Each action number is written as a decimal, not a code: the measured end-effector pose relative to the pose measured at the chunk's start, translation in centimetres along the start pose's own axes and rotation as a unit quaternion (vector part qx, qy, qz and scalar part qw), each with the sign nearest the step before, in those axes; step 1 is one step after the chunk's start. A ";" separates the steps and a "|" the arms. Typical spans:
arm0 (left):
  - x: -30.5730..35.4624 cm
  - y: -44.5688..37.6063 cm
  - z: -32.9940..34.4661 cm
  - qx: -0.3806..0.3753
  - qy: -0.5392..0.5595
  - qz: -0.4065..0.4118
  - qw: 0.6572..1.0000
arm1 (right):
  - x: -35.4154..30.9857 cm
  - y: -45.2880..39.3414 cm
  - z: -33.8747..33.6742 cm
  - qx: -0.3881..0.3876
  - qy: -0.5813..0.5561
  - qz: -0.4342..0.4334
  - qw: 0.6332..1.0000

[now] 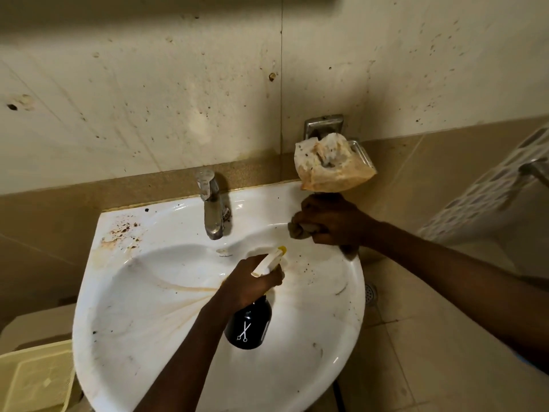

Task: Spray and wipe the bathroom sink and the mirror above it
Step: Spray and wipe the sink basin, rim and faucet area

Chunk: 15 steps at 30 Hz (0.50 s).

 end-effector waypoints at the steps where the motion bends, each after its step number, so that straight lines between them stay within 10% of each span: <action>1: 0.0 0.1 0.1 -0.008 0.008 -0.001 1.000 | -0.1 -0.9 0.1 -0.007 0.002 0.012 1.000; 15: 0.3 -0.5 1.9 -0.058 -0.030 -0.018 0.998 | 1.0 -3.4 0.7 -0.059 -0.078 0.057 0.994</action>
Point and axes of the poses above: each hand's wrist, its own y-axis away from the middle knuckle, its own z-axis out of the palm, x = y × z, the point moved 7 cm from there along -y, towards the middle knuckle, and after that the axes turned 1 degree about -x, right-handed, at the moved point
